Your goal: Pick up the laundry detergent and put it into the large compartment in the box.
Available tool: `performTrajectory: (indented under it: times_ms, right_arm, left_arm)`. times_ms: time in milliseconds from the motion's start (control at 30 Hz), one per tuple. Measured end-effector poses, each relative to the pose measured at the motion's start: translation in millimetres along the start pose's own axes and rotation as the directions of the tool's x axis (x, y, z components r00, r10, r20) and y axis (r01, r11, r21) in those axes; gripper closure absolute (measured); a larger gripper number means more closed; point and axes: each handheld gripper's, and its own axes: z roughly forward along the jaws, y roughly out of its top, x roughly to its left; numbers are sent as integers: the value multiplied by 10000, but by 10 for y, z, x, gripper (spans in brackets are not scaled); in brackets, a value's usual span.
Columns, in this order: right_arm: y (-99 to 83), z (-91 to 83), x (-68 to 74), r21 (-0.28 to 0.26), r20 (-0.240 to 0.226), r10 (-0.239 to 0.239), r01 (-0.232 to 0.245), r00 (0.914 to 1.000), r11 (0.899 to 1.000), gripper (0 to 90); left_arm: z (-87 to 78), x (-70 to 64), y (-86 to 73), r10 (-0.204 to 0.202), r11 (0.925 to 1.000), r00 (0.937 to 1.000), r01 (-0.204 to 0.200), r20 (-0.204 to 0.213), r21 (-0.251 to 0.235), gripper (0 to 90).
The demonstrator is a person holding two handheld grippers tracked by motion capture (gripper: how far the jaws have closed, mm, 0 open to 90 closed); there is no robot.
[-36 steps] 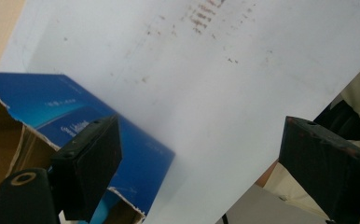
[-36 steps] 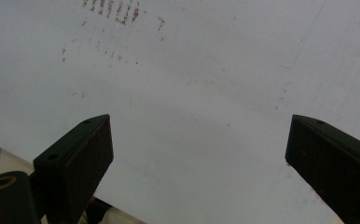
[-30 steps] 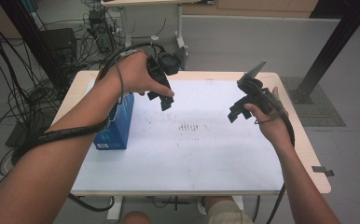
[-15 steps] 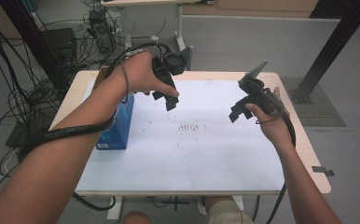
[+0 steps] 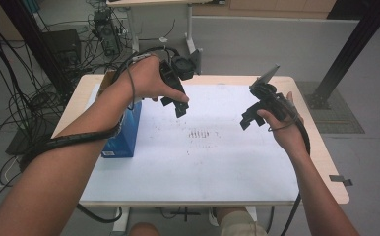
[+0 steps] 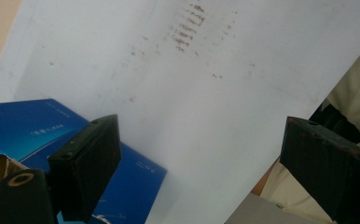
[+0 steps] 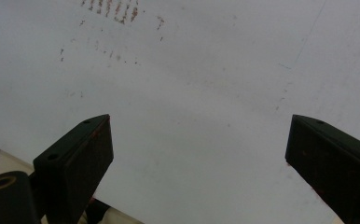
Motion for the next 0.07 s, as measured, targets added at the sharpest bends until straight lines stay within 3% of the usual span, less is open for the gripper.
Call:
performTrajectory:
  times_ms: [67]
  right_arm:
    - [5, 1, 5, 12, 3, 13, -13, 10000, 10000, 73]
  left_arm:
    - [-1, 6, -10, -4, 10000, 10000, 4, 35, -76, 128]
